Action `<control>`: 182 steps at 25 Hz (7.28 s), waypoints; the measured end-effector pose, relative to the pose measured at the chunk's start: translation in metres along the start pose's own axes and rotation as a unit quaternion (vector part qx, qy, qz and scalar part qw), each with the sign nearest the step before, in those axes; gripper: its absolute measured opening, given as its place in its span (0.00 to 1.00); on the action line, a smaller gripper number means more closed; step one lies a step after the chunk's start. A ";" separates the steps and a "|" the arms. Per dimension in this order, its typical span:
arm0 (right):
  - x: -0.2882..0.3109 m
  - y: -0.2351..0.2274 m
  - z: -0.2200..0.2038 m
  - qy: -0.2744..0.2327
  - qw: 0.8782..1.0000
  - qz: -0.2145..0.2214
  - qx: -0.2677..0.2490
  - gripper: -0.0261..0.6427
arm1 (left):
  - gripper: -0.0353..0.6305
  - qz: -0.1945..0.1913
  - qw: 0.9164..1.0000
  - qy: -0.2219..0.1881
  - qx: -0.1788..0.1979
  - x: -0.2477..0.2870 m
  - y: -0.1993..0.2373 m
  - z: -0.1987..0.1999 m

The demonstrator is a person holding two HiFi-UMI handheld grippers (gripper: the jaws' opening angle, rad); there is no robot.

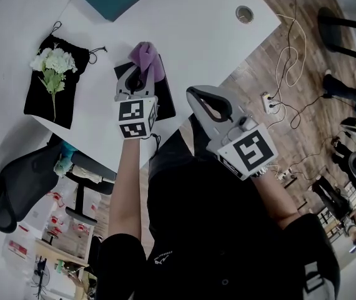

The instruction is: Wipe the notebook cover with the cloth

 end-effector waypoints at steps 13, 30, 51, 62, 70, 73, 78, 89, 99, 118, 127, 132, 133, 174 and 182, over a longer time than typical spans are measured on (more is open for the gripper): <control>0.004 0.006 -0.001 0.003 1.000 0.003 0.002 0.04 | 0.16 0.016 0.998 0.042 0.053 0.020 0.003 -0.016; 0.019 0.026 0.012 0.004 0.998 0.038 -0.045 0.04 | 0.16 0.025 0.994 0.068 0.076 0.026 0.002 -0.010; 0.002 0.039 0.008 0.016 0.995 0.054 -0.080 0.04 | 0.16 0.049 0.993 0.076 0.073 0.015 0.015 -0.008; 0.005 0.045 0.006 0.019 0.995 0.058 -0.084 0.04 | 0.16 0.078 0.993 0.063 0.063 -0.002 0.039 -0.010; 0.011 0.050 0.007 0.021 0.994 0.066 -0.087 0.04 | 0.16 0.102 0.992 0.056 0.050 -0.014 0.057 -0.014; 0.012 0.052 0.006 0.023 0.994 0.069 -0.087 0.04 | 0.16 0.109 0.991 0.055 0.047 -0.017 0.060 -0.016; 0.013 0.055 0.007 0.025 0.993 0.072 -0.091 0.04 | 0.16 0.115 0.991 0.053 0.045 -0.022 0.064 -0.018; 0.015 0.056 0.006 0.024 0.991 0.089 -0.097 0.04 | 0.16 0.130 0.990 0.045 0.031 -0.029 0.070 -0.021; 0.010 0.055 0.006 0.016 0.989 0.105 -0.106 0.04 | 0.16 0.164 0.984 0.053 0.034 -0.042 0.074 -0.020; -0.020 0.039 -0.004 0.007 0.983 0.134 -0.125 0.04 | 0.15 0.113 0.993 0.028 0.003 -0.077 0.015 -0.032; -0.040 0.025 -0.014 0.014 0.983 0.129 -0.127 0.04 | 0.15 0.072 0.996 0.056 0.017 -0.046 -0.031 -0.038; -0.046 0.019 -0.016 -0.002 0.980 0.133 -0.147 0.04 | 0.15 0.063 0.995 0.075 0.033 -0.033 -0.043 -0.046; -0.047 0.018 -0.016 -0.004 0.980 0.132 -0.149 0.04 | 0.15 0.062 0.994 0.078 0.035 -0.031 -0.044 -0.047; -0.020 0.074 -0.025 0.035 0.997 0.020 -0.064 0.04 | 0.16 0.024 0.993 0.088 0.076 -0.024 -0.002 -0.057; -0.016 0.081 -0.023 0.033 0.997 0.021 -0.064 0.04 | 0.16 0.036 0.993 0.084 0.072 -0.034 0.009 -0.057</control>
Point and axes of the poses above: the fingertips, and each gripper's own axes: x forward along the fingers, y to its left, z out of its top, the point moved 9 cm from there along -x, backward along the fingers, and after that the axes turned 11 degrees about -x, right-handed, at the moved point
